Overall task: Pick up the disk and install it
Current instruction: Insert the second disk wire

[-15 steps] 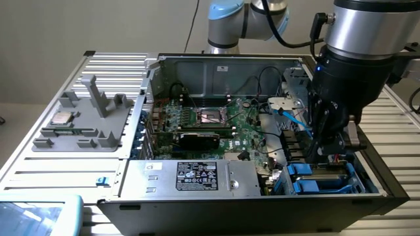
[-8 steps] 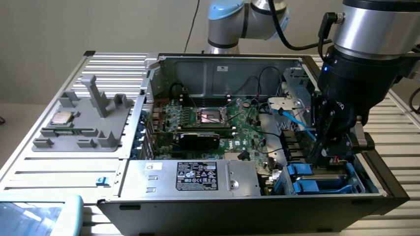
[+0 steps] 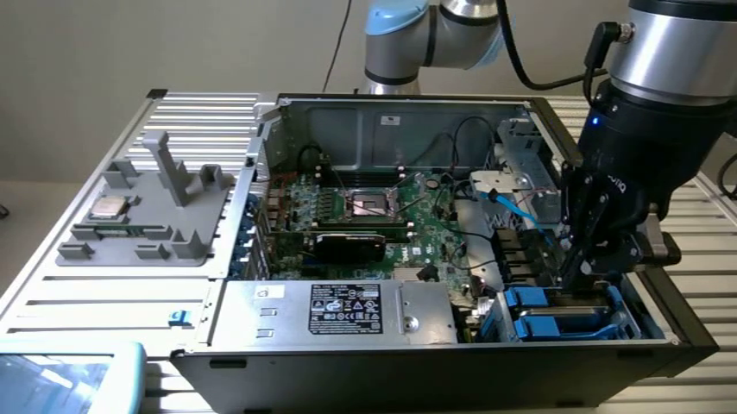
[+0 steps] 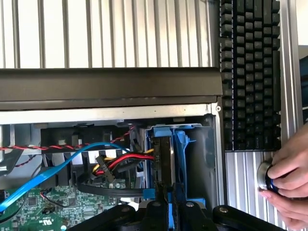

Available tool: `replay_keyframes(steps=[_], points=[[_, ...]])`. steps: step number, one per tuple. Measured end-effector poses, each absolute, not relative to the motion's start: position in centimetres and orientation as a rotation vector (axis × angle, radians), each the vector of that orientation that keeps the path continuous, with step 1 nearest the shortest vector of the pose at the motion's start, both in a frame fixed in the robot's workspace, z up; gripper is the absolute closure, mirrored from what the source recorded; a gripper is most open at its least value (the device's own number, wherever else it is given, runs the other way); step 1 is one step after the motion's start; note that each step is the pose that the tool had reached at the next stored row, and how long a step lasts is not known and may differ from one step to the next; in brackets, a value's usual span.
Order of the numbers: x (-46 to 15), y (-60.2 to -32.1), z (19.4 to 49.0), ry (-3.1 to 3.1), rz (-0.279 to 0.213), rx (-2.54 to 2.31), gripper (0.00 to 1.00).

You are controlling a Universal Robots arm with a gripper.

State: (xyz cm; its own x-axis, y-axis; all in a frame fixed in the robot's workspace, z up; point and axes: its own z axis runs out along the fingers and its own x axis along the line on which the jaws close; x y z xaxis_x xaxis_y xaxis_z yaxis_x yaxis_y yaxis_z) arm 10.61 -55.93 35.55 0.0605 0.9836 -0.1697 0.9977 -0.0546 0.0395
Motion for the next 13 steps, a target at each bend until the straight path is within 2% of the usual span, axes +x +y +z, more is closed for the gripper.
replay_keyframes(steps=[13], points=[[11.26,-55.93,35.0,2.16,-0.153,2.078,0.84]])
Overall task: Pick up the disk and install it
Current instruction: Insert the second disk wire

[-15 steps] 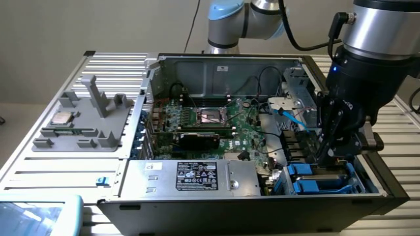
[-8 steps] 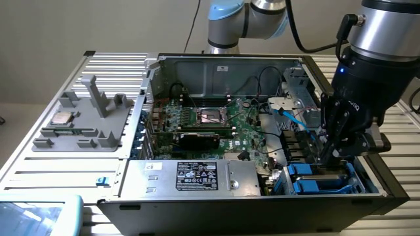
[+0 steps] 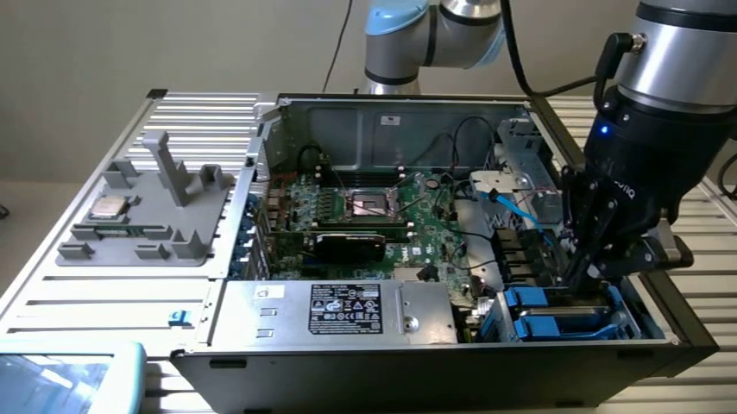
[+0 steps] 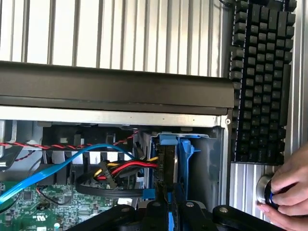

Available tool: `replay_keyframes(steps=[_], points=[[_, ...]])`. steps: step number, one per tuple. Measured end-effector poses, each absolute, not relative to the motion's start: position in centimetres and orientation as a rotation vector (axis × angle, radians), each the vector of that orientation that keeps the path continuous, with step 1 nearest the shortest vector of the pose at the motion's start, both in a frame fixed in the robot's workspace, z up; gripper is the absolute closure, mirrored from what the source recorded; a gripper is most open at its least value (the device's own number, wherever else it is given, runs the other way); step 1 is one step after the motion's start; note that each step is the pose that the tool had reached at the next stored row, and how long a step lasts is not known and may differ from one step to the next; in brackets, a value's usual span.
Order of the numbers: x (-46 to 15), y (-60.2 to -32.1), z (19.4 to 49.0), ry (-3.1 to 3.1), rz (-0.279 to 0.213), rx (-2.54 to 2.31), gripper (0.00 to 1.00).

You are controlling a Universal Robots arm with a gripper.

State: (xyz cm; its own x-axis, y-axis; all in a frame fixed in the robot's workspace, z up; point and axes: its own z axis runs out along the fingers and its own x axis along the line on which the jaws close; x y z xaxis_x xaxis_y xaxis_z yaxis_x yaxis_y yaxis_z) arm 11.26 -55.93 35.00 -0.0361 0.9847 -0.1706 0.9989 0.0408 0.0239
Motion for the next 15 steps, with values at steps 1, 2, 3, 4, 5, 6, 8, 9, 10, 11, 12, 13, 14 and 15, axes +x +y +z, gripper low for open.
replay_keyframes(steps=[1,2,3,4,5,6,8,9,10,11,12,13,14,15], points=[[11.28,-55.9,34.91,2.168,-0.152,2.069,0.84],[11.29,-55.87,34.82,2.175,-0.152,2.061,0.84],[11.29,-55.82,34.7,2.182,-0.151,2.054,0.84],[11.29,-55.77,34.58,2.188,-0.15,2.048,0.84],[11.28,-55.71,34.48,2.191,-0.15,2.045,0.84],[11.28,-55.68,34.41,2.192,-0.15,2.044,0.84],[11.28,-55.67,34.4,2.192,-0.15,2.044,0.84],[11.28,-55.67,34.4,2.192,-0.15,2.044,0.84],[11.28,-55.67,34.41,2.192,-0.15,2.044,0.84],[11.28,-55.67,34.4,2.192,-0.15,2.043,0.84],[11.28,-55.67,34.39,2.192,-0.15,2.043,0.84],[11.28,-55.66,34.36,2.192,-0.15,2.043,0.84],[11.27,-55.67,34.3,2.192,-0.15,2.044,0.84],[11.27,-55.67,34.26,2.192,-0.15,2.044,0.84]])
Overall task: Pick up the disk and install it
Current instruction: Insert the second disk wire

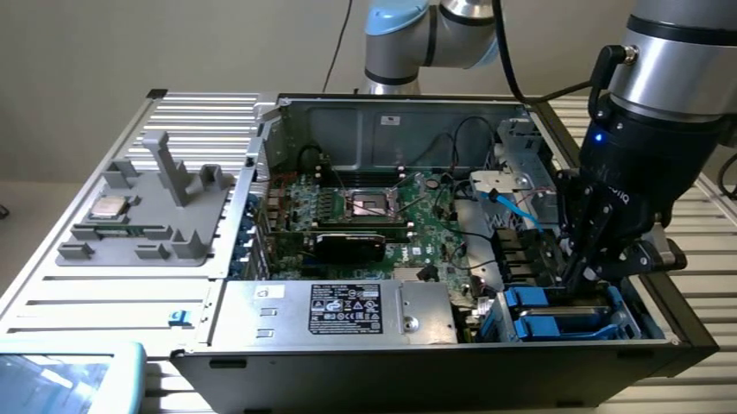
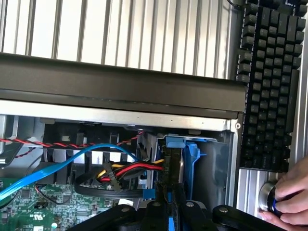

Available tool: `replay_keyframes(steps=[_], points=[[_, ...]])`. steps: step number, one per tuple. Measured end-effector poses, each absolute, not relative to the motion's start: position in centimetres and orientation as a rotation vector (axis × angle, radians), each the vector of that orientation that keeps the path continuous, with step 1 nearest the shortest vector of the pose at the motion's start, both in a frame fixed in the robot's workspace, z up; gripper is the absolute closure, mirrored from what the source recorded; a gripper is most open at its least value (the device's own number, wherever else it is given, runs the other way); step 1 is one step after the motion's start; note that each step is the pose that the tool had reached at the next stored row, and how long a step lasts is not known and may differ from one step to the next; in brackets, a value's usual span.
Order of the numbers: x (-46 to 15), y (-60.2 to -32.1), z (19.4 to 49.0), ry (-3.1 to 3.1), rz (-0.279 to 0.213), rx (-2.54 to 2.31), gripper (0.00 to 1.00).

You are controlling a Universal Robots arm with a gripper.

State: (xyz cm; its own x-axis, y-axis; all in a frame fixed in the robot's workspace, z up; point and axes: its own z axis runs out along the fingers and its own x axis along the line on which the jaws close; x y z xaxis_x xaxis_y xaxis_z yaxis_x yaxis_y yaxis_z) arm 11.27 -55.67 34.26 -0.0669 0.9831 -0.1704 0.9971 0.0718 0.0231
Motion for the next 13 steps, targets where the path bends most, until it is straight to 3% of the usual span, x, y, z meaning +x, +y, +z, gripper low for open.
replay_keyframes(steps=[13], points=[[11.17,-55.6,33.97,2.19,-0.149,2.047,0.84]])
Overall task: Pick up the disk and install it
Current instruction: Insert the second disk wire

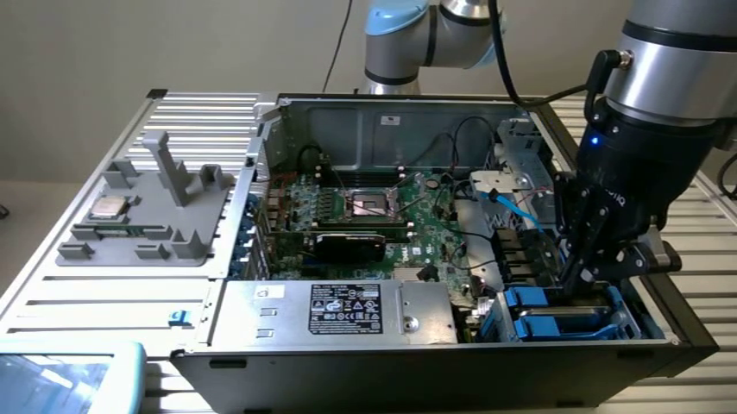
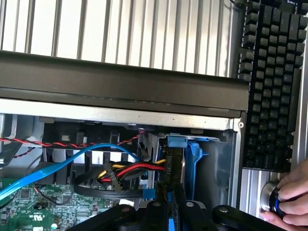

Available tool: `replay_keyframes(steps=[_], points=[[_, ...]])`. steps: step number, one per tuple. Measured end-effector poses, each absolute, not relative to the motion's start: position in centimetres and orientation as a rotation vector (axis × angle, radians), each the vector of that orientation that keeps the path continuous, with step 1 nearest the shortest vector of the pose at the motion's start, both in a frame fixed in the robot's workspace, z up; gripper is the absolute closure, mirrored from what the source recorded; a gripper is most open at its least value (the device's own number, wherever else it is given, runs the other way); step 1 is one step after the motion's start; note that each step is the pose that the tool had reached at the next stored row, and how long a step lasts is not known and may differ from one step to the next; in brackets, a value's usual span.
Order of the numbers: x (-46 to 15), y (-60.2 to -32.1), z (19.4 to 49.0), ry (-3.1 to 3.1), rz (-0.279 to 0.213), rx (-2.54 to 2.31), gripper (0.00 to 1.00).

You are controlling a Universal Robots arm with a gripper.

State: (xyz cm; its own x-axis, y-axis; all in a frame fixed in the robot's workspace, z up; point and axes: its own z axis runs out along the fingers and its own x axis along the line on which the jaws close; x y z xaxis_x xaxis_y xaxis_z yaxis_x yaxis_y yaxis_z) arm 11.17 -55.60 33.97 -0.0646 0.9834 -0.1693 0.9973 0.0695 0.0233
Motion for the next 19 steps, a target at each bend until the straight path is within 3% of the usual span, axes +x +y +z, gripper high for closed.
replay_keyframes(steps=[19], points=[[11.21,-55.59,33.92,2.174,-0.135,2.079,0.84]])
